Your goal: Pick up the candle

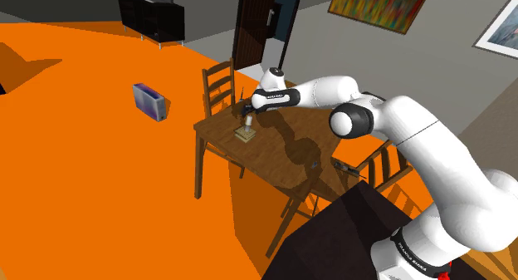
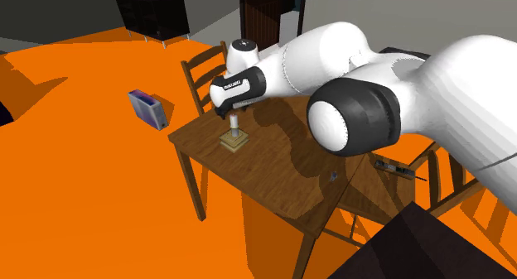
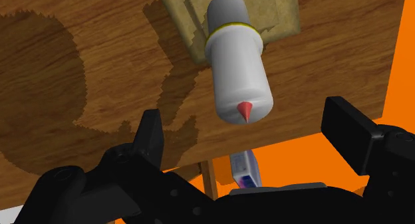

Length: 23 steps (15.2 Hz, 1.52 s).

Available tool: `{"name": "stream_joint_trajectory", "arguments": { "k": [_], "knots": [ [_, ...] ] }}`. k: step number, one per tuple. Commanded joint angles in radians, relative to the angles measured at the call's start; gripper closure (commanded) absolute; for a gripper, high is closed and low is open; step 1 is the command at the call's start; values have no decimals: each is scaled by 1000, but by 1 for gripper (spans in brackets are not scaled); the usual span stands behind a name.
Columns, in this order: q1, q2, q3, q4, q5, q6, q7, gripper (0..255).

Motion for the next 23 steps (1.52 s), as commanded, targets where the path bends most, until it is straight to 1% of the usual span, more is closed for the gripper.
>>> {"name": "stream_joint_trajectory", "arguments": {
  "k": [1,3,4,13,23],
  "knots": [
    [1,27,0,22,0,6,2,0],
    [0,36,0,30,0,6,2,0],
    [0,34,0,27,0,7,2,255],
    [0,36,0,30,0,6,2,255],
    [4,-96,-2,-75,-1,-21,0,255]
  ]
}}
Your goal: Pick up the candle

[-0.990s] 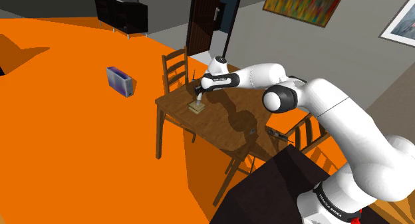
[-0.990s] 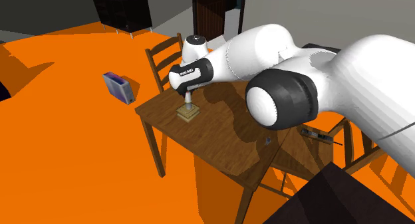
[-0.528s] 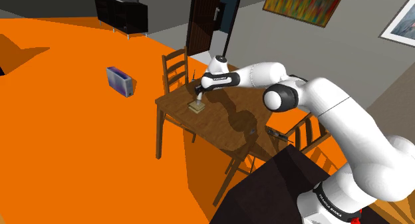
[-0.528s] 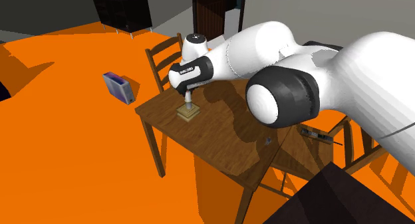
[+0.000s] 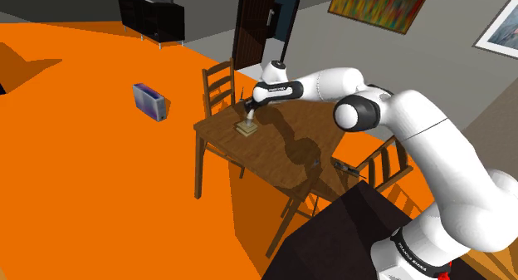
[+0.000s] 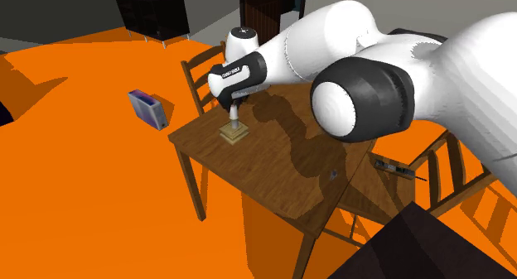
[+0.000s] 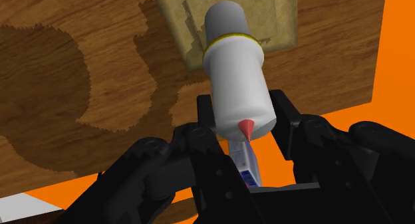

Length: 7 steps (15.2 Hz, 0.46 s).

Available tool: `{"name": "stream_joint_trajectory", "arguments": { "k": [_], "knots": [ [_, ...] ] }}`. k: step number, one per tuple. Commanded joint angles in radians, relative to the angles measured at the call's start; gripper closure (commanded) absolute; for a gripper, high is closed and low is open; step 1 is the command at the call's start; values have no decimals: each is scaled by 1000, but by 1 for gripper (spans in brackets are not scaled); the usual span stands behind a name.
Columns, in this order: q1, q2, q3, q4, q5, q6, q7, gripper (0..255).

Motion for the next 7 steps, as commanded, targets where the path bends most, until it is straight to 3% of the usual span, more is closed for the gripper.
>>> {"name": "stream_joint_trajectory", "arguments": {
  "k": [1,7],
  "knots": [
    [1,-23,-1,-12,0,-10,0,255],
    [2,-67,-2,-35,-1,-31,0,255]
  ]
}}
